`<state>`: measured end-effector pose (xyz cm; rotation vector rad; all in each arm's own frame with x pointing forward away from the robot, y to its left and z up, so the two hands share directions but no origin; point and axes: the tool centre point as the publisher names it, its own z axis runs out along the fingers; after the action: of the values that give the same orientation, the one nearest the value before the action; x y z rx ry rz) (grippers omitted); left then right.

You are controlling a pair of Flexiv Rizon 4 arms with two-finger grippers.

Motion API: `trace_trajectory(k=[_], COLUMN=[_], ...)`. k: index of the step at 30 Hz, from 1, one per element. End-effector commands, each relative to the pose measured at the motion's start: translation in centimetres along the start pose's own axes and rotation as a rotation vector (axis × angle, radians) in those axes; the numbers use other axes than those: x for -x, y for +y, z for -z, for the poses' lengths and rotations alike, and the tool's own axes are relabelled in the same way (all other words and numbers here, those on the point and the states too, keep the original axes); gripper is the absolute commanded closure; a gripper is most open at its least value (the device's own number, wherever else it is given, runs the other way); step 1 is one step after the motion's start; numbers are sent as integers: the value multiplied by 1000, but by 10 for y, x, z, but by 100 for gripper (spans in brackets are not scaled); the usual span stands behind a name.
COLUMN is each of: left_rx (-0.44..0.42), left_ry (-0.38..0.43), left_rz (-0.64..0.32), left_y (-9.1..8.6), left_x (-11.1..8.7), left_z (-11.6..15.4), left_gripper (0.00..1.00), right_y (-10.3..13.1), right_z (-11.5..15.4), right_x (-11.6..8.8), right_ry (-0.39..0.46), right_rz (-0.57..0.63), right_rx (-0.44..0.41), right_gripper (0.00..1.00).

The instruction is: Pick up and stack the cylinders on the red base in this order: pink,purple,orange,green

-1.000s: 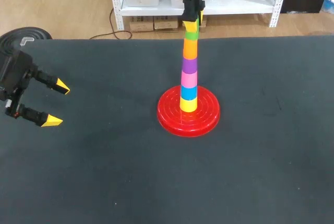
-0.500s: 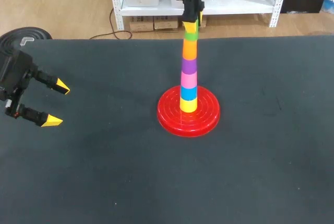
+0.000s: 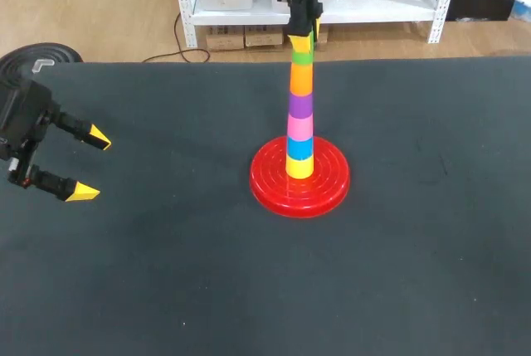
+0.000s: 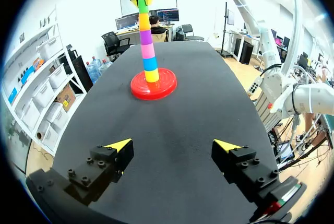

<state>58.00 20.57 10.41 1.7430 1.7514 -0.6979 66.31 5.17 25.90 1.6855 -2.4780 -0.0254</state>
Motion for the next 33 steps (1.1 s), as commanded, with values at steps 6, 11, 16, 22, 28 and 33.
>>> trace_trajectory(k=[6,11,16,22,28,33], left_rx=[3,3,3,3,3,3], left_ry=[-3,-3,-3,-3,-3,-3], left_rz=[-3,-3,-3,-3,-3,-3], left_y=[0,0,0,0,0,0], left_x=[-1,-1,-1,-1,-1,-1], left_z=[0,0,0,0,0,0], left_gripper=[0,0,0,0,0,0], right_y=[-4,-4,-1,4,7,6], right_z=[-3,-8,-10,-12,-15,-16], right_x=[10,12,11,10,7,4], right_ry=[9,7,10,17,17,19], right_rz=[14,17,17,22,20,16], right_rx=[11,18,21,17,16,16], right_gripper=[100,100,100,100,100,100])
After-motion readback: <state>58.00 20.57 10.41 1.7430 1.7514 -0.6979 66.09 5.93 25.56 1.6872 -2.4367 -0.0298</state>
